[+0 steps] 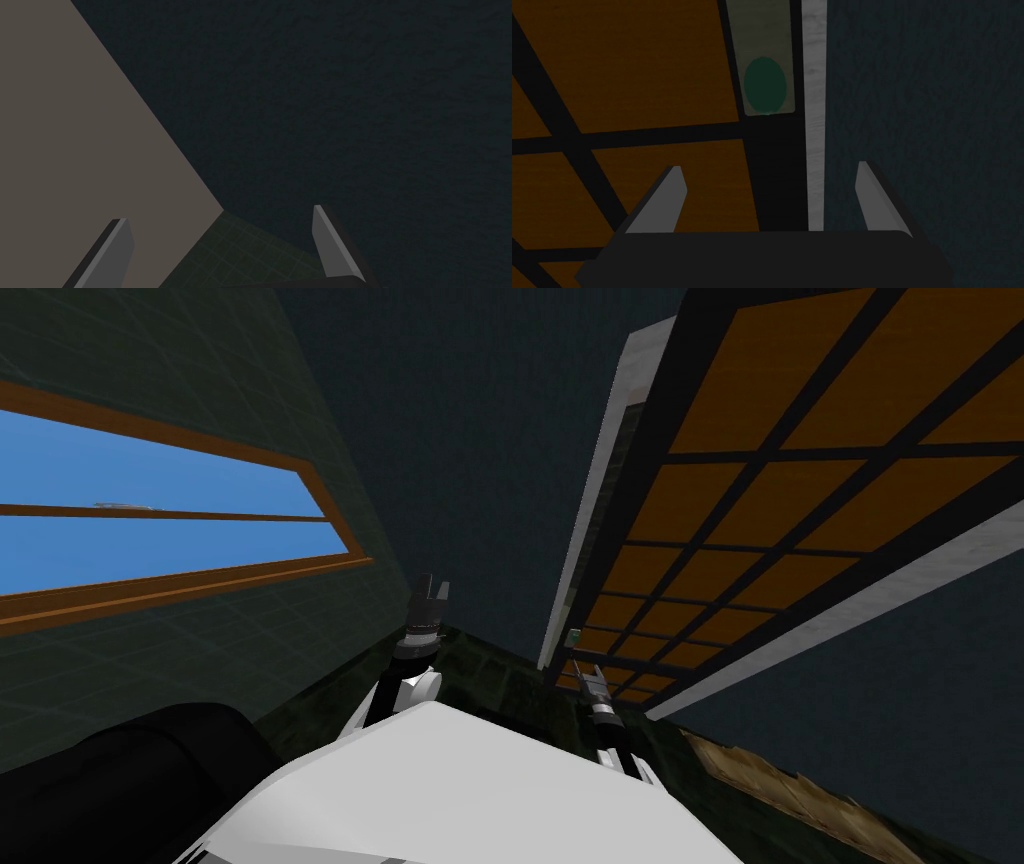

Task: Pull the door open

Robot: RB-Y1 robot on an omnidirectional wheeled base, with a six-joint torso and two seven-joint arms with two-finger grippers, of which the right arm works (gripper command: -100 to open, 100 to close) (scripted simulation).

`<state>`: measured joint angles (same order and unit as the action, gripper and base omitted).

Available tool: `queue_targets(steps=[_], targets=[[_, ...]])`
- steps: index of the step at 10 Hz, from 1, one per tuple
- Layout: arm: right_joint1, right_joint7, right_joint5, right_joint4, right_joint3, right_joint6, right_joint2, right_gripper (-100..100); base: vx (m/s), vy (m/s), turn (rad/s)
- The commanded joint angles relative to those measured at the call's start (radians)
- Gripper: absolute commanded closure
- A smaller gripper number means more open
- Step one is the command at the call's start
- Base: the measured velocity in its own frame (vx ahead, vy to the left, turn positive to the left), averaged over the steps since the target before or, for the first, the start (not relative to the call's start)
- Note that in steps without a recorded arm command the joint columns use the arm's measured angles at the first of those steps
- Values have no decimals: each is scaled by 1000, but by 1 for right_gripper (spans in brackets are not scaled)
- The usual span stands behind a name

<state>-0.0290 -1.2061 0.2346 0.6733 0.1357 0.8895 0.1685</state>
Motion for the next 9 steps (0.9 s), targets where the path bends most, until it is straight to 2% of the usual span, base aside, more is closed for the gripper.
queue_targets(steps=[1,2,3,5,6,9], targets=[[-2,-34,5,-6,7,6,2,-100,-80,-39,55],[-3,-19,3,-6,4,4,1,-100,-39,-20,11],[6,-13,-8,-20,20,21,21,-100,143,49,165],[9,-10,-11,-23,24,26,26,-100,159,49,82],[17,0,-20,-35,37,40,43,-100,157,48,130],[32,18,-39,-58,62,68,77,-100,209,44,139]])
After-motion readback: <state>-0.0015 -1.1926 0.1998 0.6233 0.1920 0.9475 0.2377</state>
